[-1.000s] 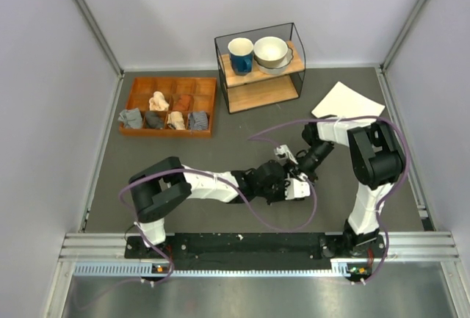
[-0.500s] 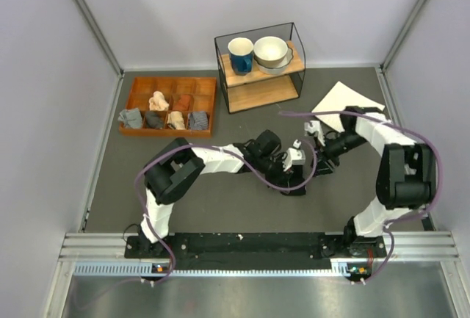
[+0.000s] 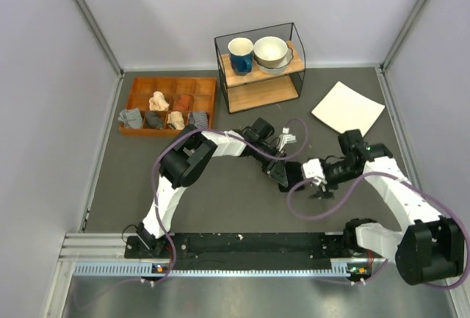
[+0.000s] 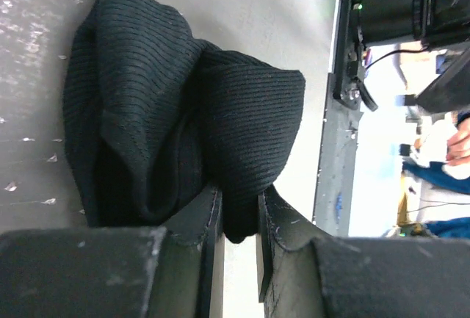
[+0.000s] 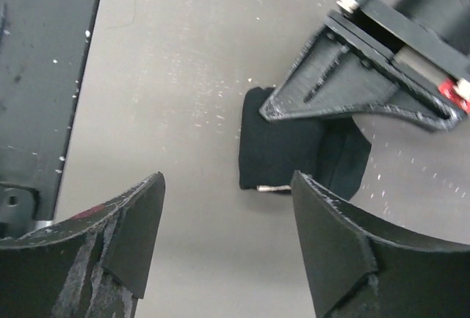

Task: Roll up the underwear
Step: Roll the underwear to the center of the board.

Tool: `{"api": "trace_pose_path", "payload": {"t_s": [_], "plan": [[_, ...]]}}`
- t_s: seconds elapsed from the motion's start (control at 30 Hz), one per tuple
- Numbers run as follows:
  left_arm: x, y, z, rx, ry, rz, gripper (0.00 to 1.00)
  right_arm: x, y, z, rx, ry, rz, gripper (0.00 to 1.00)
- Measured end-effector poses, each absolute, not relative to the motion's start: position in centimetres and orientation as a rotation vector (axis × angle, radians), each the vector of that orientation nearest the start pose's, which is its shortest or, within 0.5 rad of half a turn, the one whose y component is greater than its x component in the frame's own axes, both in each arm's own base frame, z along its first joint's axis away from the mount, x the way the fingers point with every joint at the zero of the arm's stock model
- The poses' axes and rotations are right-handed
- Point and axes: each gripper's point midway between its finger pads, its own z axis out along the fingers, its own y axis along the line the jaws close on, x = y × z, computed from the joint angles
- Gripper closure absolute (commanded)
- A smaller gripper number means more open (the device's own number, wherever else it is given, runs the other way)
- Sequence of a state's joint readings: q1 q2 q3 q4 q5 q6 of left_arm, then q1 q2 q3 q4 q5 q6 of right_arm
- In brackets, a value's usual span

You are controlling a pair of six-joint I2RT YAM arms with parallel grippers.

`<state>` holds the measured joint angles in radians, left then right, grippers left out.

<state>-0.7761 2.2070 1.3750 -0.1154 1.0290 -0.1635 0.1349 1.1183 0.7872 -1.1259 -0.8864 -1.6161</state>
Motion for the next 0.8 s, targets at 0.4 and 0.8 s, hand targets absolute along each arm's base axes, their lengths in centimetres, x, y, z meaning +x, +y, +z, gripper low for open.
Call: {"api": "trace_pose_path", "payload": {"t_s": [0.4, 0.8], "plan": [[21.4, -42.3, 3.3, 1.090, 2.433, -1.746, 0.70, 18.9, 16.1, 5.8, -2.074, 1.320, 0.503, 0.30], [23.1, -41.3, 4.3, 0.972, 2.417, -1.574, 0.52, 22.0, 16.3, 3.5, -2.095, 1.385, 0.370, 0.66]]}}
